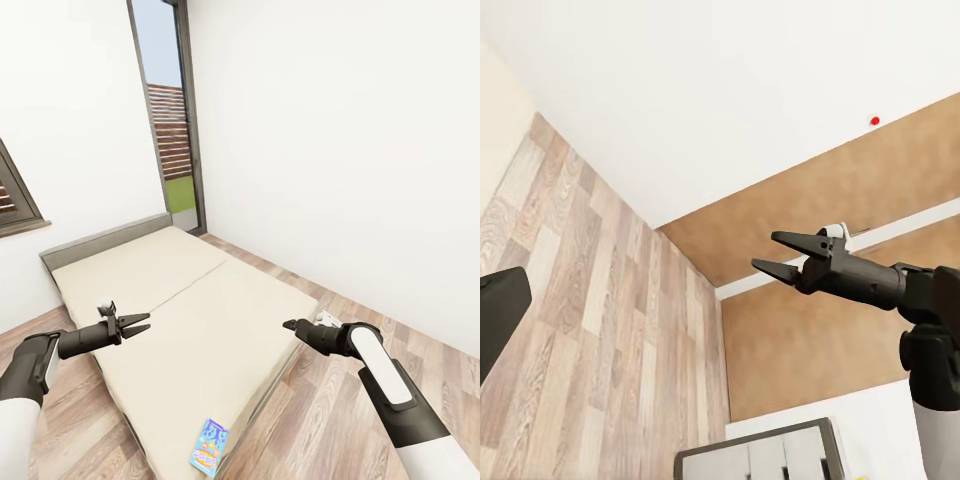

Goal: Put all the toys in the child's room - the three board games (two on the bed and one on the table), the two jigsaw puzzles on the table, and the tennis ball on the table - inside the toy box on the table in the child's room.

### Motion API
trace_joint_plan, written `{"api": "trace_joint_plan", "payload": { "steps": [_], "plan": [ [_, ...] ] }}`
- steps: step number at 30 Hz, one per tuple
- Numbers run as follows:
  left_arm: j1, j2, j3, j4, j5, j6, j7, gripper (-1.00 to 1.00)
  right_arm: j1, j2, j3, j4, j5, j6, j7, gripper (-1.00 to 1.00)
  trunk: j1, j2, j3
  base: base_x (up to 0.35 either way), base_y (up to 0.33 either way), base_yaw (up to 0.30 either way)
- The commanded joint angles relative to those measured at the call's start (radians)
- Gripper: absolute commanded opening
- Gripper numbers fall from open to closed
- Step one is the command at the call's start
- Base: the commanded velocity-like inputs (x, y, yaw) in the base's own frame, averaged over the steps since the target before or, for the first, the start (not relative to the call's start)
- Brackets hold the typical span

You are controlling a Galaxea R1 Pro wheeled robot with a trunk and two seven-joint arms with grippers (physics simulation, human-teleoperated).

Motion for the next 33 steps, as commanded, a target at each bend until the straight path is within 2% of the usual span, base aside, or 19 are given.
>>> {"api": "trace_joint_plan", "payload": {
  "steps": [1,15,22,33],
  "plan": [
    [-0.001,-0.001,0.003,-0.001,-0.011,0.010,-0.008,1.00,-0.001,-0.001,0.002,-0.001,-0.009,0.000,-0.010,1.00,0.001,-0.002,-0.002,0.000,-0.004,0.000],
    [-0.001,-0.001,0.003,-0.001,-0.011,0.010,-0.008,1.00,-0.001,-0.001,0.003,-0.001,-0.009,0.000,-0.010,1.00,0.001,-0.002,-0.002,0.004,-0.001,0.000],
    [-0.001,-0.001,0.003,-0.001,-0.011,0.010,-0.008,1.00,-0.001,-0.001,0.027,-0.001,-0.007,-0.001,-0.010,1.00,0.001,-0.002,-0.002,0.091,0.000,0.000],
    [-0.001,-0.001,0.003,-0.001,-0.011,0.010,-0.008,1.00,-0.001,-0.001,0.035,-0.001,-0.006,-0.002,-0.010,1.00,0.001,-0.002,-0.002,0.027,0.000,0.000]
  ]
}}
